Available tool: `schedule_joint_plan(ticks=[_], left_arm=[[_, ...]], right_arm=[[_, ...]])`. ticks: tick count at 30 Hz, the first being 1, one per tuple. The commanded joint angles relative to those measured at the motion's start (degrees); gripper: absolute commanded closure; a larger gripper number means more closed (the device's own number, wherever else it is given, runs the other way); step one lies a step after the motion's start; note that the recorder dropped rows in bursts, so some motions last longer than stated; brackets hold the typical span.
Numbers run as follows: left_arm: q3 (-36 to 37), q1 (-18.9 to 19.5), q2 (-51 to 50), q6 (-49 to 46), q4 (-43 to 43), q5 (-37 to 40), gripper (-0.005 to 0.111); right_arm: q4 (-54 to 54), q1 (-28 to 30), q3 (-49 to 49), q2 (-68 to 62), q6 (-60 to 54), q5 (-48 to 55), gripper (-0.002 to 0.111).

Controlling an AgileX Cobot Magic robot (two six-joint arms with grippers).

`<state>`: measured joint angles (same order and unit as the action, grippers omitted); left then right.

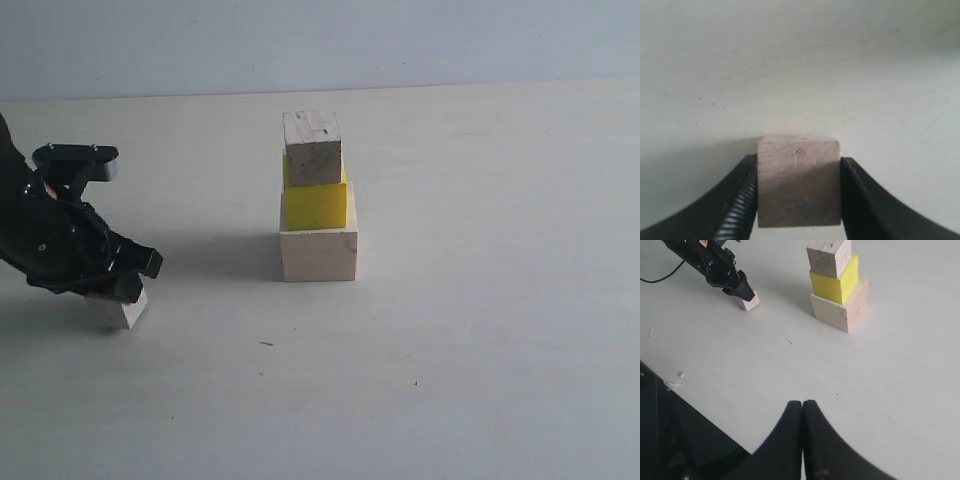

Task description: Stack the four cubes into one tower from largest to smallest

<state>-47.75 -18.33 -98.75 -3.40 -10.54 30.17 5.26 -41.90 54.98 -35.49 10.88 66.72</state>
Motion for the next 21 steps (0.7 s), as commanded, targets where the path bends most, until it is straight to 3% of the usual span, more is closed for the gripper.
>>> schedule_joint_plan(ticks=[1, 21], left_arm=[[1.26, -0.43, 0.67, 4.42, -0.04, -3.01, 0.107], [1.26, -0.43, -1.3, 7.65, 0.57, -1.68, 0.107]], right_arm=[[-0.34, -0.11, -0.28, 0.17, -0.76, -1.11, 0.108], [-0.34, -0.11, -0.28, 0.17, -1.93, -1.11, 0.108]])
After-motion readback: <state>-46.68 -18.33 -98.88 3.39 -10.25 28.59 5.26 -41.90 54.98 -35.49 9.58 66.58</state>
